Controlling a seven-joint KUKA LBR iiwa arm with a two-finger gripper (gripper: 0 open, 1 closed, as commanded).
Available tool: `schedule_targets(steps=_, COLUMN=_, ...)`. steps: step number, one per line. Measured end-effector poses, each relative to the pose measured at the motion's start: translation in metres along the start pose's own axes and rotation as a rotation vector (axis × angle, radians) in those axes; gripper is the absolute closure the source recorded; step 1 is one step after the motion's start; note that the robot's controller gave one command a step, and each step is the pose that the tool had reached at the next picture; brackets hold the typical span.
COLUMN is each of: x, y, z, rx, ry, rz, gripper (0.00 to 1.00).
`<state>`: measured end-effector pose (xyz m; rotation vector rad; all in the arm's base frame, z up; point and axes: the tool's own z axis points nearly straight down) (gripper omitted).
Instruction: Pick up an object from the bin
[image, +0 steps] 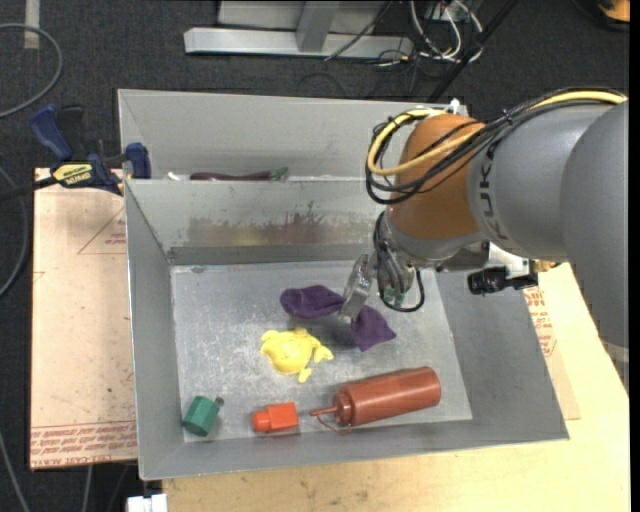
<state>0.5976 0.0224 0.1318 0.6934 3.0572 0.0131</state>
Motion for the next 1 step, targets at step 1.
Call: schedule_targets(steps=1, x=0.0001, y=0.0001, z=-0.0064, rx=0.0, ry=0.0, rz=0.0, gripper=1.0)
